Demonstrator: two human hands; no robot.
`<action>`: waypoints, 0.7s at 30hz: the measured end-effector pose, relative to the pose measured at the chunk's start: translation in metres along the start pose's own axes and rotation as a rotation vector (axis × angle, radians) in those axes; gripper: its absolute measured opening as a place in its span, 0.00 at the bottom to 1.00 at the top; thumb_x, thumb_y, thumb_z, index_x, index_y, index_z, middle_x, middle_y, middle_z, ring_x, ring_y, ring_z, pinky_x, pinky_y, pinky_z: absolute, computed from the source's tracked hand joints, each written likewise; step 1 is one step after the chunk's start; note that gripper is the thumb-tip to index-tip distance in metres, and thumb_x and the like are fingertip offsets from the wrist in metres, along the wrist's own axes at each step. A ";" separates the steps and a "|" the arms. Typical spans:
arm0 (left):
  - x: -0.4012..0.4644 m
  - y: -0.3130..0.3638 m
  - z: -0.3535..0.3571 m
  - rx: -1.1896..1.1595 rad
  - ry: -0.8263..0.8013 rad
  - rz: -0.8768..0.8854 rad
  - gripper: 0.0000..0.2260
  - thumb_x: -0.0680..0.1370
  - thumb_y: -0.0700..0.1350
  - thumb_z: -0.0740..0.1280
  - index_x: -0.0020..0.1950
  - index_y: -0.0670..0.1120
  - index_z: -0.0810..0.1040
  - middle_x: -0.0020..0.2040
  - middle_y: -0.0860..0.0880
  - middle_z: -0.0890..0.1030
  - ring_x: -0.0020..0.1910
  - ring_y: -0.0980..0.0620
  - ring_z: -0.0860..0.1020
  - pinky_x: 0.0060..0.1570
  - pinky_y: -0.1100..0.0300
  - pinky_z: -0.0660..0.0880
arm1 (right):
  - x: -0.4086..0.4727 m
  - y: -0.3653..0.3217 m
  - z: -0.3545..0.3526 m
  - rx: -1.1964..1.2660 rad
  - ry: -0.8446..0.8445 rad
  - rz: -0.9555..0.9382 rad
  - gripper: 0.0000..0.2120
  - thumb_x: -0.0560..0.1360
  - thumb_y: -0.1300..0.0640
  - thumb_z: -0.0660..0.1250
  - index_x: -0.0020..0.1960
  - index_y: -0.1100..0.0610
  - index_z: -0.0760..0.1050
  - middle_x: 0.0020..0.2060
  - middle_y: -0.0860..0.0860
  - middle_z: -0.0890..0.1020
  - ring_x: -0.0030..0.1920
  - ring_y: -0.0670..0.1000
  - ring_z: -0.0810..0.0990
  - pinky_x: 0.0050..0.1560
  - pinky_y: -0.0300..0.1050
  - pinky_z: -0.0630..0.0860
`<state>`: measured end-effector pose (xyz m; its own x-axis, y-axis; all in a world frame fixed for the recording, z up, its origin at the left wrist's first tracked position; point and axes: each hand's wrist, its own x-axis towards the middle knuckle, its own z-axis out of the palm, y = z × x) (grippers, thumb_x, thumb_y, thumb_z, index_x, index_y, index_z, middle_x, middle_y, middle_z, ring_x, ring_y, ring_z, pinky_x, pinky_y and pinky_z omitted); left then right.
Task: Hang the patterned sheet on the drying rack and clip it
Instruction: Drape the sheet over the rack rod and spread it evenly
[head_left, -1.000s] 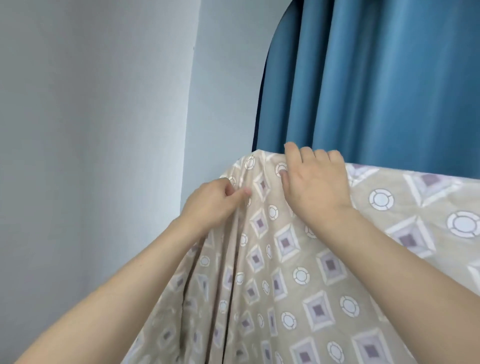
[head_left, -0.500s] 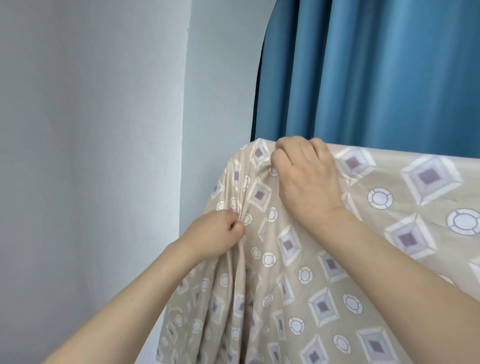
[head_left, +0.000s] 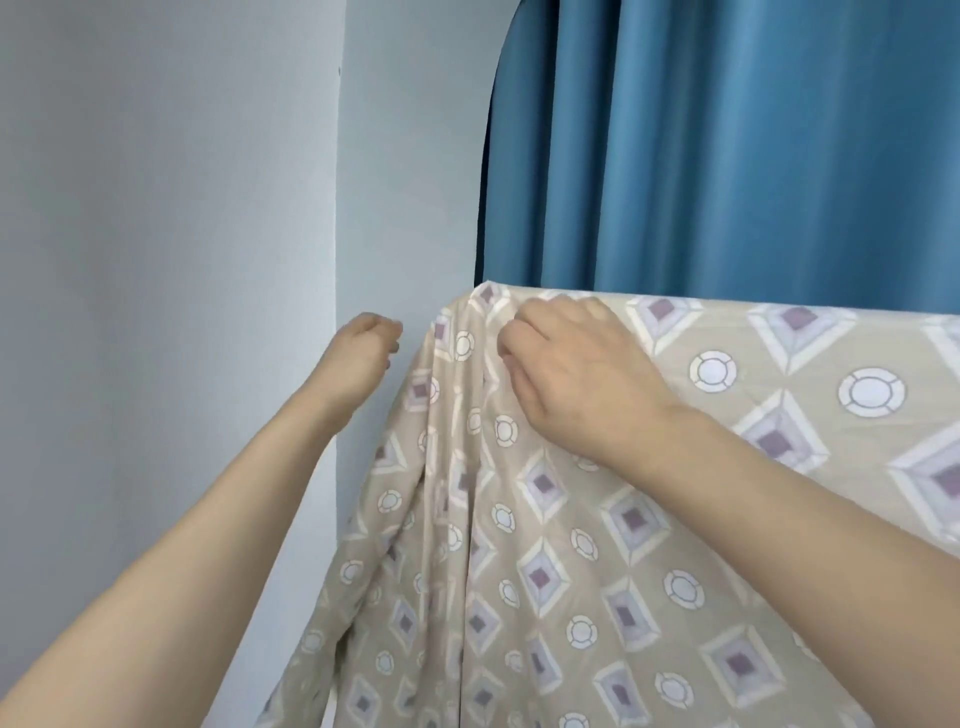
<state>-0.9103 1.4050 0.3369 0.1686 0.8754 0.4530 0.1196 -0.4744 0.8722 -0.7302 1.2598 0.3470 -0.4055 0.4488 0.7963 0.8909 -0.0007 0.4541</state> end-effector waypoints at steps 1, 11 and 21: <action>0.004 -0.001 0.006 -0.033 -0.060 -0.044 0.07 0.79 0.47 0.60 0.50 0.46 0.76 0.46 0.49 0.78 0.42 0.49 0.75 0.44 0.57 0.69 | 0.008 0.007 -0.003 -0.056 0.036 0.046 0.04 0.73 0.59 0.65 0.45 0.59 0.77 0.40 0.55 0.77 0.39 0.59 0.75 0.42 0.52 0.71; 0.008 -0.041 0.037 -0.056 0.116 0.068 0.08 0.80 0.39 0.57 0.42 0.46 0.72 0.42 0.50 0.76 0.41 0.52 0.74 0.44 0.58 0.71 | 0.049 0.028 -0.004 -0.104 -0.317 0.359 0.12 0.81 0.56 0.55 0.39 0.53 0.67 0.33 0.49 0.69 0.37 0.56 0.72 0.32 0.43 0.62; 0.028 -0.033 0.026 -0.039 -0.047 0.061 0.09 0.82 0.39 0.59 0.44 0.43 0.76 0.41 0.45 0.80 0.41 0.48 0.77 0.48 0.52 0.75 | 0.038 0.031 0.010 -0.157 -0.178 0.330 0.09 0.78 0.58 0.62 0.40 0.52 0.67 0.35 0.48 0.67 0.34 0.55 0.70 0.31 0.43 0.62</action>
<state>-0.8839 1.4430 0.3162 0.2205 0.8390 0.4975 0.0698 -0.5223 0.8499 -0.7162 1.2860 0.3871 -0.0492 0.5496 0.8340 0.9195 -0.3011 0.2527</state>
